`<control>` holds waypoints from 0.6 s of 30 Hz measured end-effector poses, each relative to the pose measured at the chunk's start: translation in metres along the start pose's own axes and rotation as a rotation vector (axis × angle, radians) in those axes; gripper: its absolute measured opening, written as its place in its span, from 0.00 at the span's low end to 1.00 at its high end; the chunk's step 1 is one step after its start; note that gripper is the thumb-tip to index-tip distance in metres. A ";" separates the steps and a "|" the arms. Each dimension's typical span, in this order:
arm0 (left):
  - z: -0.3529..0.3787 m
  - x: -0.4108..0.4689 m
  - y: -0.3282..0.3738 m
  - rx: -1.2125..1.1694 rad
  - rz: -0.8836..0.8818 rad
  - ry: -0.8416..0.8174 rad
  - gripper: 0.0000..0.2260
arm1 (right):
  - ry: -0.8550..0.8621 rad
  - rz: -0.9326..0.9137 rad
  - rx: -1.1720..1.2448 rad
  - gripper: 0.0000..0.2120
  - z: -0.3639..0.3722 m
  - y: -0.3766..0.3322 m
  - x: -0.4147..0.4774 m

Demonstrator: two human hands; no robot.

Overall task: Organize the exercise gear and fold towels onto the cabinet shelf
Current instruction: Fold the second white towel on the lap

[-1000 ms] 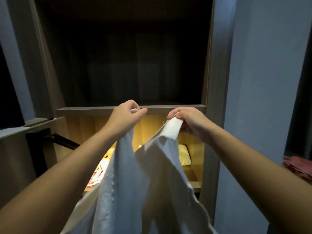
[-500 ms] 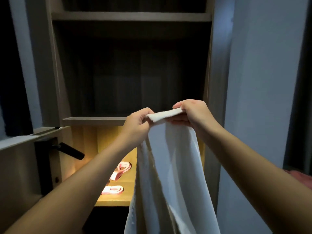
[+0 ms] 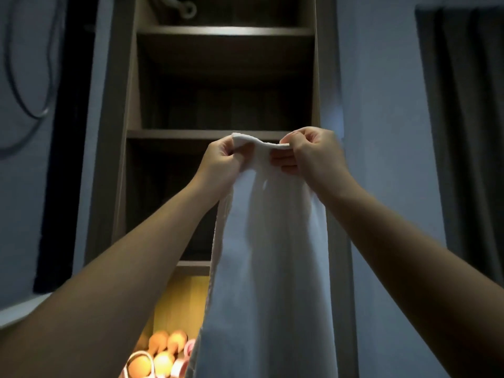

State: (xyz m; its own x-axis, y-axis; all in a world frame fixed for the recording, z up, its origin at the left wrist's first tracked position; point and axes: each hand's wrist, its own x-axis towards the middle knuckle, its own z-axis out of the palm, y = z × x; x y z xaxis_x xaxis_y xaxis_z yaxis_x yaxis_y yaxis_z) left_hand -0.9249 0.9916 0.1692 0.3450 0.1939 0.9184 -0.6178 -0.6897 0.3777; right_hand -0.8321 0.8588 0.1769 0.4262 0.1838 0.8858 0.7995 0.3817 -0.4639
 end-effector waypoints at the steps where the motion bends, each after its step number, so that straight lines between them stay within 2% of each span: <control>1: -0.001 -0.001 0.007 -0.011 -0.004 0.002 0.22 | -0.004 0.000 0.015 0.10 -0.001 -0.006 -0.001; 7: -0.004 -0.048 0.008 -0.035 -0.199 -0.022 0.06 | -0.121 0.161 0.063 0.12 -0.007 -0.003 -0.040; 13: 0.012 -0.147 -0.038 -0.075 -0.276 0.036 0.14 | -0.202 0.265 -0.023 0.14 -0.005 0.057 -0.134; 18: 0.024 -0.199 -0.080 -0.075 -0.415 0.033 0.07 | -0.285 0.296 -0.098 0.14 -0.005 0.098 -0.191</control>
State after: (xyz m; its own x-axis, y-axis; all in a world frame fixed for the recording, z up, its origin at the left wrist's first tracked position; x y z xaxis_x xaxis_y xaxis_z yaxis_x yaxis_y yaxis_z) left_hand -0.9276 0.9914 -0.0467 0.5537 0.4673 0.6892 -0.4810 -0.4962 0.7228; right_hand -0.8333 0.8559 -0.0380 0.5204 0.5207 0.6768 0.7028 0.1891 -0.6858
